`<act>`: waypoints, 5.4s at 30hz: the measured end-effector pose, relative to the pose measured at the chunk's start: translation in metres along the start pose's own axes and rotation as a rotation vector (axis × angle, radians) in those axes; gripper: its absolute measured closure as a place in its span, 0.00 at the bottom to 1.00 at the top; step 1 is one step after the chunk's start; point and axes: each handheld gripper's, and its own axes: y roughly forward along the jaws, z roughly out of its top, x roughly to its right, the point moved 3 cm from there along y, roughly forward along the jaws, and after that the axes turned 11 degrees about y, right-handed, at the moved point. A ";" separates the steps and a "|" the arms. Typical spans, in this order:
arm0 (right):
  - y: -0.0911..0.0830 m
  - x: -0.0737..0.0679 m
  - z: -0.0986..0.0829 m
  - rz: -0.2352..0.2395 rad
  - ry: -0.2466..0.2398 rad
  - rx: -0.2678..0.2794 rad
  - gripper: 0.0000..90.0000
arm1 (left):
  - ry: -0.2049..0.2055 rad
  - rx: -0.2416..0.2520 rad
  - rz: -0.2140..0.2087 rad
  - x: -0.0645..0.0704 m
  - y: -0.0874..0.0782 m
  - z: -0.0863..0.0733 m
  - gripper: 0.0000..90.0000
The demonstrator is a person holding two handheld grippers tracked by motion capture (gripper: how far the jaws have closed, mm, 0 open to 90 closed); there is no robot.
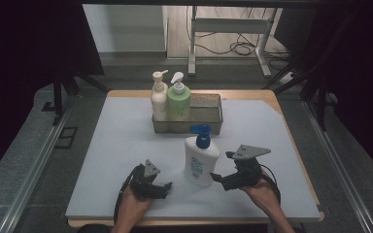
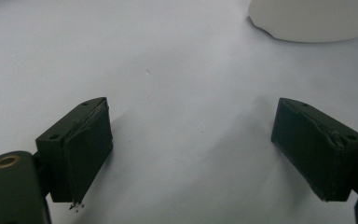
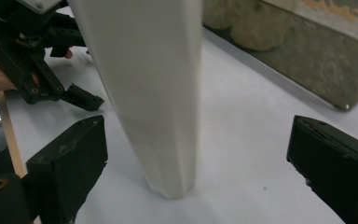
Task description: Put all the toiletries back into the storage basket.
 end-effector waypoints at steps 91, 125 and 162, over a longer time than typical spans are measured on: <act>0.005 0.016 0.122 -0.099 -0.008 0.071 0.42 | 0.002 -0.001 -0.003 0.000 0.000 0.000 0.13; 0.015 0.049 0.178 -0.232 0.067 0.131 0.42 | 0.001 -0.001 -0.004 0.000 0.000 0.000 0.13; 0.061 0.083 0.208 -0.343 0.118 0.167 0.42 | 0.002 -0.003 -0.003 0.000 0.000 0.000 0.13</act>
